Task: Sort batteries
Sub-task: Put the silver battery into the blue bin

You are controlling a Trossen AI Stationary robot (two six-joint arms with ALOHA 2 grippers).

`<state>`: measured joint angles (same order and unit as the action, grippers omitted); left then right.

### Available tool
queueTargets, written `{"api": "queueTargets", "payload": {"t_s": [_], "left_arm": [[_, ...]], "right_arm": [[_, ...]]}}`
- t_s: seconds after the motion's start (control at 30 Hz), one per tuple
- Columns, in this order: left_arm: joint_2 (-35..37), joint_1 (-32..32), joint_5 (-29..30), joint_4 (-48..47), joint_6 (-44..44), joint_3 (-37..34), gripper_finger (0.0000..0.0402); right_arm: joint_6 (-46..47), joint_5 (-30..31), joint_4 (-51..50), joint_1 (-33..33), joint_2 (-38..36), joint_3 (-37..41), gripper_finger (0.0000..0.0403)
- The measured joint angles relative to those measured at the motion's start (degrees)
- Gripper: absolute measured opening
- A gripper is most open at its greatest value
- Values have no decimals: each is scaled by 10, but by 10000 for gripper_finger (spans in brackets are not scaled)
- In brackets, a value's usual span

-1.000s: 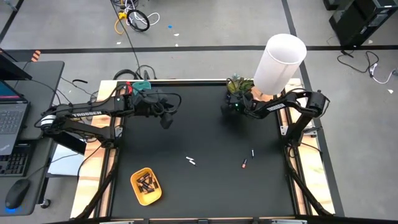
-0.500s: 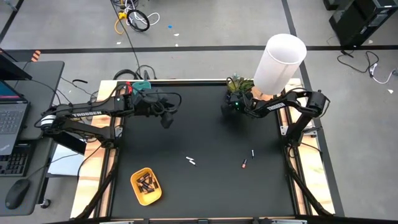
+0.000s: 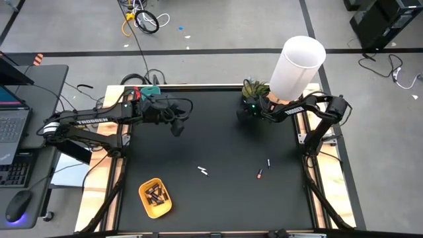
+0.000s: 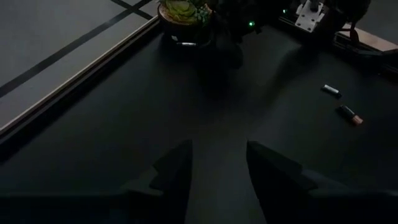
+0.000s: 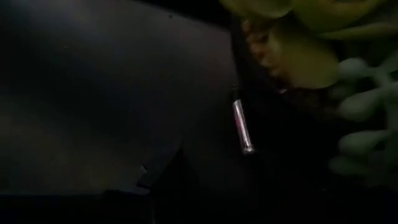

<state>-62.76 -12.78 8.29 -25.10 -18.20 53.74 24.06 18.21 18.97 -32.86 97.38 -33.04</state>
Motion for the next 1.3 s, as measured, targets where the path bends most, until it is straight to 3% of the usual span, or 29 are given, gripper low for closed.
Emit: {"api": "queueTargets", "payload": {"t_s": [0.2, 0.37, 0.57, 0.77, 0.9, 1.07, 1.2, 1.3], "left_arm": [[0, 0, 0, 0, 0, 0, 167], [0, 0, 0, 1, 0, 0, 167], [0, 0, 0, 3, -1, 0, 167], [0, 0, 0, 8, 0, 0, 167], [0, 0, -13, 29, 0, 0, 167], [0, 0, -23, 36, 0, 0, 167], [0, 0, -24, 35, 0, 0, 167], [0, 0, -30, 34, -1, 0, 167]], "right_arm": [[-19, -73, -18, 14, -22, 0, 200], [-90, -75, -28, 43, -47, 0, 192], [2, -71, -80, 47, -73, -7, 177], [35, -88, -255, 61, -69, -146, 161], [111, -98, -380, 54, -39, -268, 157], [137, -216, -395, 18, 2, -353, 159], [132, -313, -310, 2, 9, -365, 158], [132, -350, -239, -10, 10, -355, 156]]}}
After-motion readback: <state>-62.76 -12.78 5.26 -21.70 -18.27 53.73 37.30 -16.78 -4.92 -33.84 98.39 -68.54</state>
